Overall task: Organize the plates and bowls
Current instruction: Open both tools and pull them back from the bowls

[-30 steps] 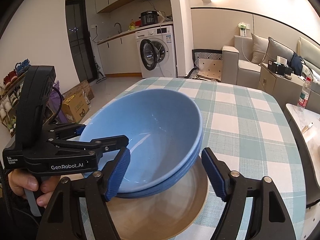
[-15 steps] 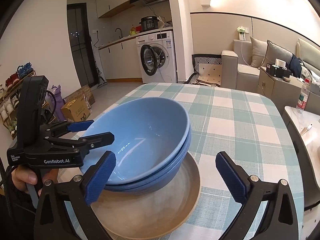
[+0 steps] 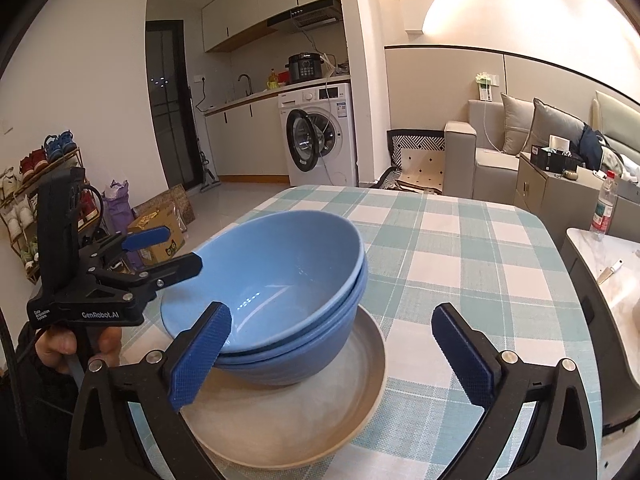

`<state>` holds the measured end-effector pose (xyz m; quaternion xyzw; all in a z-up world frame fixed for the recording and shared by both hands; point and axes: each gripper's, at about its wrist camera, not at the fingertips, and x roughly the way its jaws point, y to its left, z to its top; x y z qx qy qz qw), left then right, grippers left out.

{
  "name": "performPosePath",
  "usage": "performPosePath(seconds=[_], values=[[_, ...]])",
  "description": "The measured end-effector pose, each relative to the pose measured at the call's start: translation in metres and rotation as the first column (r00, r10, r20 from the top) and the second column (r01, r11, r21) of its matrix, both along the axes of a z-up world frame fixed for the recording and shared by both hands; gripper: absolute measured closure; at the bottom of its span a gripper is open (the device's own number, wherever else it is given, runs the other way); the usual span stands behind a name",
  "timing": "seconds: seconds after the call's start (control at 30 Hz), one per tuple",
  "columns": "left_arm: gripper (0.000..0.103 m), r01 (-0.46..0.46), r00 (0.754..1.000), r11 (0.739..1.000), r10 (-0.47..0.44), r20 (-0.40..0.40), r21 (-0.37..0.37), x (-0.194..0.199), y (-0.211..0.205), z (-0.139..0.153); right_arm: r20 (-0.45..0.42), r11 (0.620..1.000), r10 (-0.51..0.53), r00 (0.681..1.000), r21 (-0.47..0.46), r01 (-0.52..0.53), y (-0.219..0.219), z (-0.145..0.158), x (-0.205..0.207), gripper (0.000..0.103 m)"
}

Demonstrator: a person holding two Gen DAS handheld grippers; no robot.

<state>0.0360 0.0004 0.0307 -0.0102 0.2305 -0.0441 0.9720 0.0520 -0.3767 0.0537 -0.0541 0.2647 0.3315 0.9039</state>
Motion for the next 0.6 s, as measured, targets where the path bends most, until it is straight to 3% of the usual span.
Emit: performPosePath(seconds=[0.3,0.6], values=[[0.000,-0.020,0.998,0.999,0.016,0.067,0.045,-0.013,0.011,0.000,0.028,1.000,-0.002,1.000,0.031,0.001,-0.025,-0.002,0.000,0.001],[0.000,-0.009,0.997,0.998,0.004,0.079,0.059,-0.022,0.017,-0.008,0.061,0.999,0.012,0.998,0.050,-0.016,-0.032,-0.012,-0.008,0.001]])
